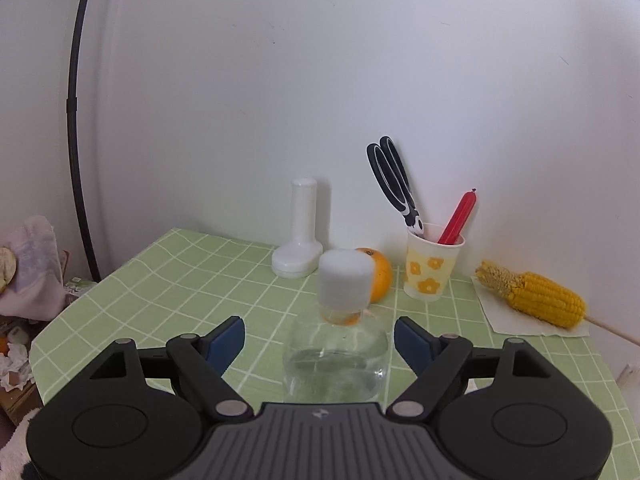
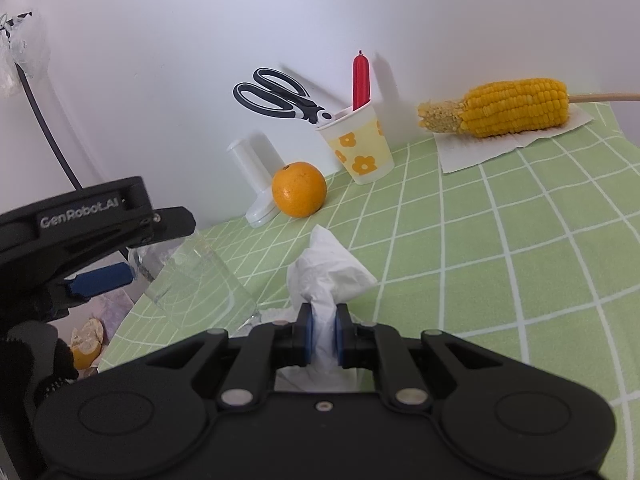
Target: Clean container
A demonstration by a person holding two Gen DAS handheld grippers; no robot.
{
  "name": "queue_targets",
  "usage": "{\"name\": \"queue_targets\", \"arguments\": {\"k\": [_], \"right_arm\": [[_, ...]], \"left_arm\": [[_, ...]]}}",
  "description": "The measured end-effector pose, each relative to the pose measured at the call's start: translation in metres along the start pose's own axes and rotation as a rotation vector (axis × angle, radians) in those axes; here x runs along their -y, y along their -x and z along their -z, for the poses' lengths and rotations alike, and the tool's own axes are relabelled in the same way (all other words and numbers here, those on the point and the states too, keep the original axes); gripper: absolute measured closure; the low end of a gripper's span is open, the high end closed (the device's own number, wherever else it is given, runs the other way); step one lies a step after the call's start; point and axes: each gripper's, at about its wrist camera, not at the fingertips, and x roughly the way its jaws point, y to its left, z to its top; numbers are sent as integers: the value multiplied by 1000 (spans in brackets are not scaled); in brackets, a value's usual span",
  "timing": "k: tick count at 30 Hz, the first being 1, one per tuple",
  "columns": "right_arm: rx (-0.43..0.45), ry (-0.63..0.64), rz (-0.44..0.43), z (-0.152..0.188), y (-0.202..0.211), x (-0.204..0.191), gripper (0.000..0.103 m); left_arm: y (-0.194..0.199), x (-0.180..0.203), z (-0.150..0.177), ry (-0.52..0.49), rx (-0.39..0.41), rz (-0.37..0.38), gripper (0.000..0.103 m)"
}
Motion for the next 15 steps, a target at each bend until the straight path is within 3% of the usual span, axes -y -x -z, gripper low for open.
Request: {"name": "queue_targets", "arguments": {"k": [4,10,15], "right_arm": [[0,1,-1,-1,-1,1,92],[1,5,1,0,0,-2,92],[1,4,1,1,0,-2,92]], "left_arm": [[-4,-1,4,-3,-21,49,42],[-7,-17,5,-59,-3,163,43],[-17,-44,3,-169,13,355,43]]}}
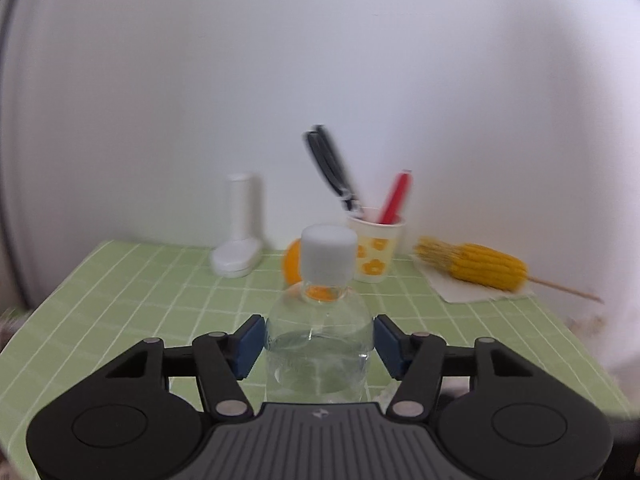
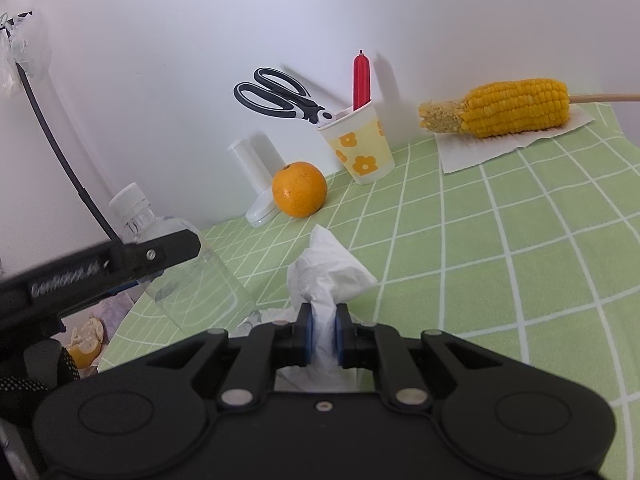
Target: Clean container
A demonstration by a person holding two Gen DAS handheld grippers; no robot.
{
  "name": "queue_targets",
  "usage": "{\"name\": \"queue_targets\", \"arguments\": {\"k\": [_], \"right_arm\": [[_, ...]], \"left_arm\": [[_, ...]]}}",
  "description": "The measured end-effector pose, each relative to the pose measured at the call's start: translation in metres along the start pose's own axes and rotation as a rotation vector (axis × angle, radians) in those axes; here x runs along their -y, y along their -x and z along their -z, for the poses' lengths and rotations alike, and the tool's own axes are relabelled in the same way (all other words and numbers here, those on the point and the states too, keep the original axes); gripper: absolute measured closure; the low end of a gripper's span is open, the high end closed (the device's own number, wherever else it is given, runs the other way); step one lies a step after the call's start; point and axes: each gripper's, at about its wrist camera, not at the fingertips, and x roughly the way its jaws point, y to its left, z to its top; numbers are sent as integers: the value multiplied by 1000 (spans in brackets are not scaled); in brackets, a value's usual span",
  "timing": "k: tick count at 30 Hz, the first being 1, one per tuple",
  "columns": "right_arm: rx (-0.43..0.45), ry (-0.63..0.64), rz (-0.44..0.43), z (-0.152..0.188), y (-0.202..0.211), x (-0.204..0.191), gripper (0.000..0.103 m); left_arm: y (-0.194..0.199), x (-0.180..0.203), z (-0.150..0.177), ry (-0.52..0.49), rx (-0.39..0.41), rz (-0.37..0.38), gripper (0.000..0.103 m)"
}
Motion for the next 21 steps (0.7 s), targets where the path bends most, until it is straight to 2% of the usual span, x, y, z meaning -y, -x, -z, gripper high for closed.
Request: {"name": "queue_targets", "arguments": {"k": [5,8,10,14,16,18,21], "right_arm": [[1,-6,-1,0,0,0,92],[1,-8,-1,0,1,1,92],[0,-6,1,0,1,1,92],[-3,-27,-2,-1,2,2,92],[-5,-43,-10,-1,3,2,92],[-7,-63,-21,-2,4,3,92],[3,-113,-77,-7,7,1,92]], "left_arm": [[-7,-40,-5,-107,-21,288,43],[-13,-57,-11,-145,-48,407,43],[-16,-64,-13,-159,-66,456,42],[-16,-65,-13,-174,-70,459,40],[-9,-64,-12,-156,-39,433,25],[3,-67,-11,-111,-1,427,20],[20,-74,-15,-1,66,408,20]]}}
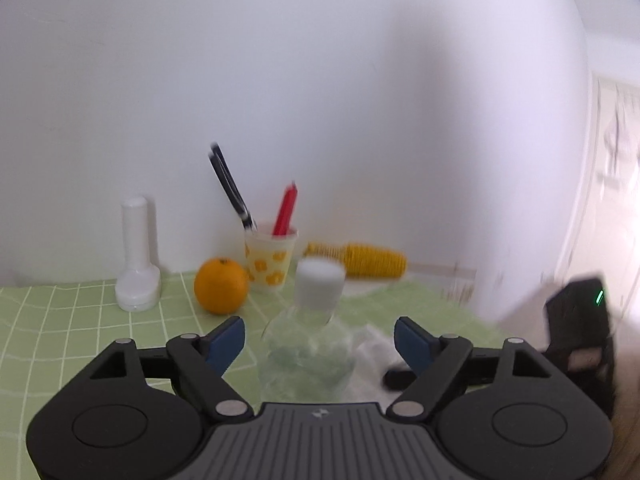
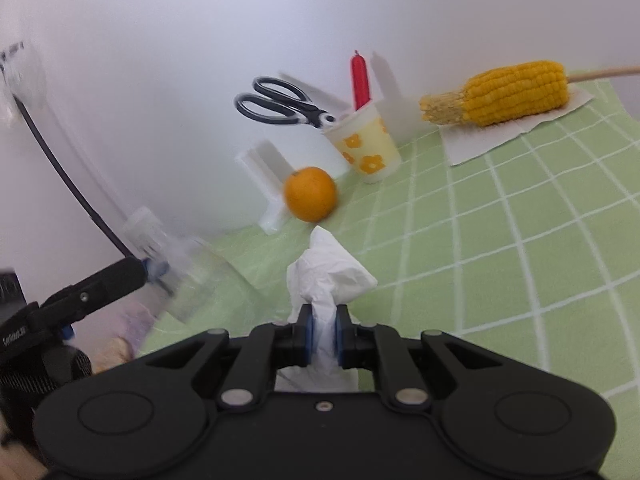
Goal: Clean container
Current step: 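Lift the clear bottle with the left tool and tilt it upside down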
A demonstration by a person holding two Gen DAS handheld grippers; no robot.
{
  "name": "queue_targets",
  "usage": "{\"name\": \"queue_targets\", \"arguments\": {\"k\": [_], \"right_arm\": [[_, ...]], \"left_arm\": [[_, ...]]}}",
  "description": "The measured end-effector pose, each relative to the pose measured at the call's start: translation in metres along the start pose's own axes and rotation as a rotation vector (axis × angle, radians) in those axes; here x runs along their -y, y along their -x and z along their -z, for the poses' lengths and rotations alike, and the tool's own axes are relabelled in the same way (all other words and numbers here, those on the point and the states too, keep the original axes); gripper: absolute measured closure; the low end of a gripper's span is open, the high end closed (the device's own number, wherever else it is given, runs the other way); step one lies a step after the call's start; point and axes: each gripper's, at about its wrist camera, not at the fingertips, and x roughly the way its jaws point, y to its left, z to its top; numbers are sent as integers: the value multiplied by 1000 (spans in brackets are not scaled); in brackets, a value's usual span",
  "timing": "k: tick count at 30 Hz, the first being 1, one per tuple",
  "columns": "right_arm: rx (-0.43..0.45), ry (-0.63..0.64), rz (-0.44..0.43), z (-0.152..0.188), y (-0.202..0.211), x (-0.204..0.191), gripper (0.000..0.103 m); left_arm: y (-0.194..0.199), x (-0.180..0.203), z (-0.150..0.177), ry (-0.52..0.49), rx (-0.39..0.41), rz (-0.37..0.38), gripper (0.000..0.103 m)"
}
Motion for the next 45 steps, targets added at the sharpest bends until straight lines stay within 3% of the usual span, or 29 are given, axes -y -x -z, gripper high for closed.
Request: {"name": "queue_targets", "arguments": {"k": [3,8,10,12,16,22,29,32,38,43,45], "right_arm": [[26,-32,-68,-8,2,-10,92],[82,-115,-198,-24,6,-24,92],[95,-130,-241,-31,6,-30,92],[78,-108,-230,-31,1,-35,92],[21,-99,-178,-19,-12,-33,92],[-74,-91,-66,1,-29,-22,92],[40,-154,-207,-18,-15,-33,92],[35,-164,-176,-14,-22,-29,92],[-69,-164,-42,6,-36,-17,92],[28,-206,-156,-6,-19,-22,92],[31,-195,-163,-10,-20,-24,92]], "left_arm": [[6,-1,-10,101,77,-65,23],[-3,-2,-25,143,79,-123,49],[-10,-1,-27,137,59,-132,64],[-15,-3,-26,151,38,-129,75],[-14,-6,-23,193,45,-129,75],[-20,1,-22,177,43,-130,75],[-22,3,-21,199,42,-122,75],[-20,5,-21,210,44,-121,75],[-19,5,-18,246,53,-102,75],[-20,10,-17,260,59,-105,75],[-21,9,-17,269,61,-101,75]]}}
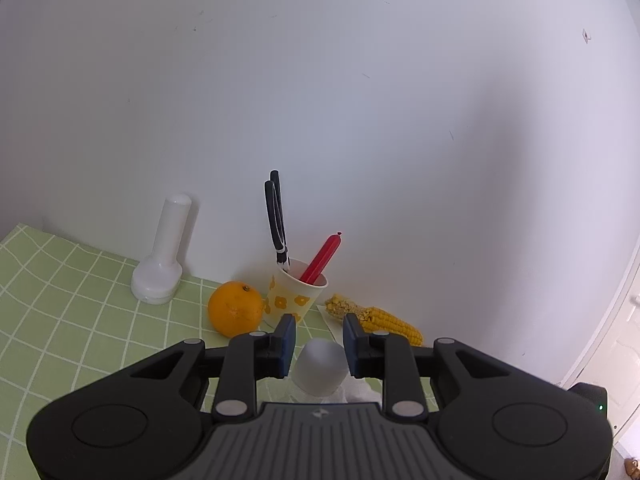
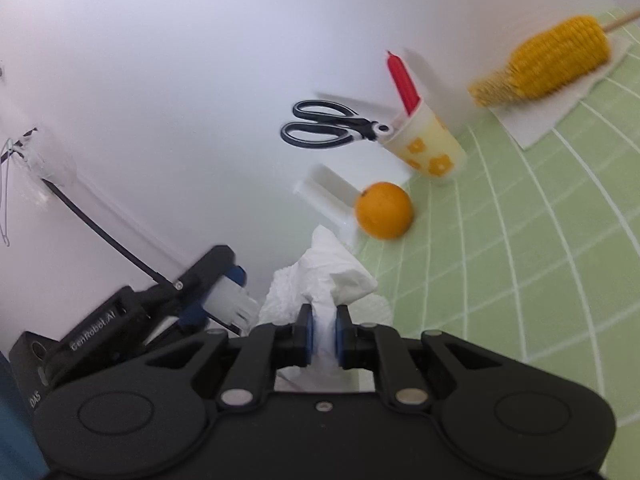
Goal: Clean container
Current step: 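Lift the clear bottle with the left tool and tilt it upside down, then bring the tissue in the right tool toward the bottle bottom held by the left tool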
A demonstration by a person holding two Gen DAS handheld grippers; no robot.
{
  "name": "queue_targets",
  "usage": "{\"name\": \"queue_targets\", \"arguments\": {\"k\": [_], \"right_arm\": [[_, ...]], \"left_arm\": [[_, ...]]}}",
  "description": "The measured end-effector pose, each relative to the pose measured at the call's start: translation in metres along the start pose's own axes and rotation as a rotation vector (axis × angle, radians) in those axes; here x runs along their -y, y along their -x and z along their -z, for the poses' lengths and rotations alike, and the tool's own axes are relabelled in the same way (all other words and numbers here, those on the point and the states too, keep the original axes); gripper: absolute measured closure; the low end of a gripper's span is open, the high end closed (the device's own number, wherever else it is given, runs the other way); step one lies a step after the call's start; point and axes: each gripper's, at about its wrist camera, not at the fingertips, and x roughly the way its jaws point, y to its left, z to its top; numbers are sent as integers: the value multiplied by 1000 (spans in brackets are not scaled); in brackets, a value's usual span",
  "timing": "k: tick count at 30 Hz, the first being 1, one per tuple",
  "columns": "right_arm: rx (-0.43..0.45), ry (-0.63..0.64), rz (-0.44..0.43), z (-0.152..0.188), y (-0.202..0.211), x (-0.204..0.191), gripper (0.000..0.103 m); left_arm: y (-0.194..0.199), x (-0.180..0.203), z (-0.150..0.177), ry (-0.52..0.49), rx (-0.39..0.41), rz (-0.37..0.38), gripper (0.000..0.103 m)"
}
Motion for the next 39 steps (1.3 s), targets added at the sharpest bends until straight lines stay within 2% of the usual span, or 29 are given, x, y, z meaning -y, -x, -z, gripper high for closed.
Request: {"name": "queue_targets", "arguments": {"k": [6,7,12,16,20,25,30,39], "right_arm": [[-96,25,126,21,-15,16,91],[-102,31,130,23,-15,14,91],[-135,38,136,27,-14,8,91],[-181,-15,85,32,-13,10,91],[-187,-88,23,32,-13,13,91],[-138,-235,-105,23,-6,19,91],[-72,-329,-223,13,0,22,91],[-98,-264,-43,10,-13,35,91]], "left_arm": [[-2,-1,1,21,5,4,75],[-4,-13,-2,15,-4,29,75],[-7,-16,-4,9,-11,39,75],[-8,-15,-3,2,-11,33,75],[-5,-13,-2,-4,-8,28,75],[-1,-9,-1,-16,-11,21,75],[1,-6,0,-23,-13,18,75],[11,0,0,-17,-13,20,75]]}}
